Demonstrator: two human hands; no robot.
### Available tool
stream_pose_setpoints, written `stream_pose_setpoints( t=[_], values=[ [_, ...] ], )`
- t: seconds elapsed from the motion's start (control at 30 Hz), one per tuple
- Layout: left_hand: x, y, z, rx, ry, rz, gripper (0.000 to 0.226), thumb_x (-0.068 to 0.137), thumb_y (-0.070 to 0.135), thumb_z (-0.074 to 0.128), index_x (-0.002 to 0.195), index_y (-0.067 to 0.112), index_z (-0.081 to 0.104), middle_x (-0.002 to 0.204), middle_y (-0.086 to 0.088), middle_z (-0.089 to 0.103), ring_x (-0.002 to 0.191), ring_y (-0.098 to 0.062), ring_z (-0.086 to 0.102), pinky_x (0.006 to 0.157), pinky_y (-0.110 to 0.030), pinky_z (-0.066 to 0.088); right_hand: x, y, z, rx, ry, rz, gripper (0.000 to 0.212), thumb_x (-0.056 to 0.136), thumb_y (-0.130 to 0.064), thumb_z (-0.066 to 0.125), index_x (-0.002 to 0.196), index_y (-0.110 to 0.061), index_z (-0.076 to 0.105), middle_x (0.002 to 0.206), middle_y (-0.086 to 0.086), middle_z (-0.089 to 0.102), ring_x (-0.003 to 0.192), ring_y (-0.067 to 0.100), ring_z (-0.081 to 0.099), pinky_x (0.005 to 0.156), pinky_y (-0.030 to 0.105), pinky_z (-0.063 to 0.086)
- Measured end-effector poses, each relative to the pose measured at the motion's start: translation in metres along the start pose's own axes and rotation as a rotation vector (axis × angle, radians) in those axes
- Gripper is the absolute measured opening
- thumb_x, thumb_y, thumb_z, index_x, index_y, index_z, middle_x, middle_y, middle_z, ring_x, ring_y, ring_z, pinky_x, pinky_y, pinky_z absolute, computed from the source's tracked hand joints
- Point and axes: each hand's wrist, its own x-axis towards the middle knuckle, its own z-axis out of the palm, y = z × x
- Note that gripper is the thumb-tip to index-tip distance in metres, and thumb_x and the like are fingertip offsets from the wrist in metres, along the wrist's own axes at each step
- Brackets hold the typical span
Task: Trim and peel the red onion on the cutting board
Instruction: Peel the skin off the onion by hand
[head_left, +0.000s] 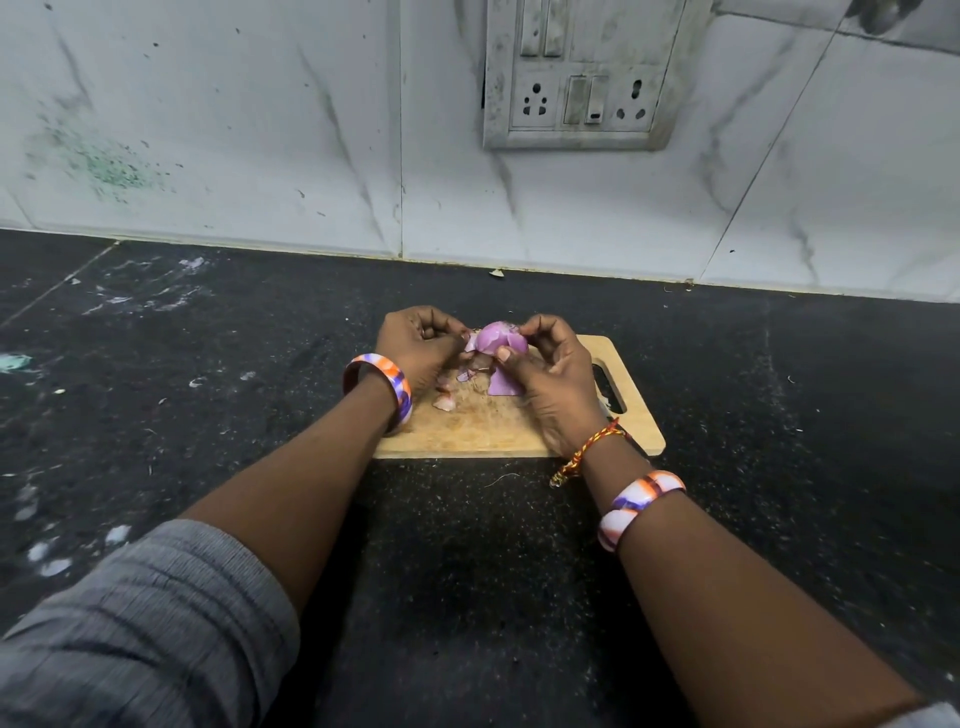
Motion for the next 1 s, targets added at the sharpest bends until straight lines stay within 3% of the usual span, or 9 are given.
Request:
stream_pose_setpoints(
  t=[0.07,0.13,0.27,0.37,0.5,0.7,0.77,0.87,1.0],
  values=[
    [0.001,-0.001,0.000,0.017,0.006,0.009,0.027,0.077,-0.007,0.060,0.062,0.016,0.062,0.070,-0.004,0.065,0.062,-0.014,0.060,0.066,-0.027,0.054,0.001,0.000,0.000,0.042,-0.011,0.052,0.028,0.082,0.010,0.058,0.084,-0.018,0.052,0.091,0.002,0.058,0.090,0.011,0.056,0.080,0.023,0.051],
    [-0.001,-0.001,-0.001,0.023,-0.035,0.018,0.029,0.077,-0.008,0.060,0.064,0.018,0.063,0.067,0.001,0.066,0.059,-0.011,0.060,0.056,-0.023,0.053,0.001,-0.002,0.001,0.043,-0.009,0.095,0.021,0.087,0.003,0.054,0.099,-0.014,0.057,0.102,0.005,0.060,0.102,0.018,0.054,0.089,0.032,0.051],
    [-0.005,0.002,-0.004,0.033,-0.182,0.039,0.028,0.078,-0.008,0.060,0.071,0.017,0.069,0.059,0.012,0.070,0.054,0.000,0.063,0.050,-0.014,0.050,0.000,-0.004,0.002,0.015,0.005,0.155,0.046,0.085,-0.009,0.060,0.130,-0.007,0.048,0.119,0.004,0.054,0.118,0.021,0.052,0.104,0.039,0.044],
    [-0.004,0.000,-0.003,0.052,-0.160,0.048,0.033,0.079,-0.009,0.057,0.064,0.019,0.068,0.053,0.012,0.069,0.049,-0.001,0.060,0.043,-0.017,0.048,0.000,-0.005,0.001,-0.020,-0.002,0.174,0.050,0.081,-0.002,0.063,0.130,-0.007,0.049,0.106,-0.003,0.057,0.109,0.021,0.057,0.098,0.036,0.048],
    [-0.002,-0.002,-0.001,0.090,-0.042,0.057,0.041,0.080,-0.009,0.053,0.056,0.022,0.066,0.049,0.017,0.066,0.048,0.004,0.059,0.047,-0.014,0.049,0.003,-0.007,-0.004,0.171,0.004,0.261,0.037,0.092,-0.005,0.047,0.129,-0.002,0.046,0.104,0.009,0.058,0.082,0.017,0.062,0.070,0.019,0.056],
    [-0.004,0.004,0.003,0.049,-0.083,-0.043,0.019,0.086,0.000,0.053,0.092,0.005,0.070,0.077,0.003,0.066,0.065,-0.009,0.059,0.045,-0.016,0.049,0.002,-0.006,-0.003,0.132,0.005,0.269,0.035,0.097,-0.020,0.040,0.121,0.003,0.052,0.087,0.009,0.064,0.075,0.012,0.063,0.063,0.014,0.054],
    [-0.007,0.006,0.003,0.007,-0.152,-0.022,0.026,0.082,0.006,0.061,0.107,0.009,0.066,0.085,0.001,0.066,0.073,-0.011,0.061,0.059,-0.018,0.053,0.001,-0.007,0.000,0.122,-0.007,0.235,0.033,0.095,-0.020,0.043,0.113,0.004,0.058,0.086,0.008,0.065,0.074,0.009,0.064,0.067,0.015,0.055],
    [-0.012,0.008,0.003,0.032,-0.255,0.065,0.041,0.079,0.006,0.066,0.118,0.016,0.062,0.104,-0.002,0.068,0.092,-0.015,0.065,0.086,-0.029,0.054,-0.001,-0.007,0.004,0.080,-0.022,0.195,0.039,0.089,-0.021,0.052,0.115,0.007,0.057,0.107,0.022,0.065,0.101,0.026,0.064,0.093,0.034,0.052],
    [-0.015,0.012,0.004,0.090,-0.227,0.088,0.037,0.079,0.006,0.066,0.115,0.015,0.064,0.108,-0.008,0.069,0.097,-0.018,0.065,0.095,-0.035,0.050,0.001,-0.005,0.002,0.017,-0.014,0.167,0.037,0.089,-0.013,0.055,0.121,0.005,0.055,0.123,0.024,0.060,0.119,0.031,0.055,0.104,0.042,0.043]
  ],
)
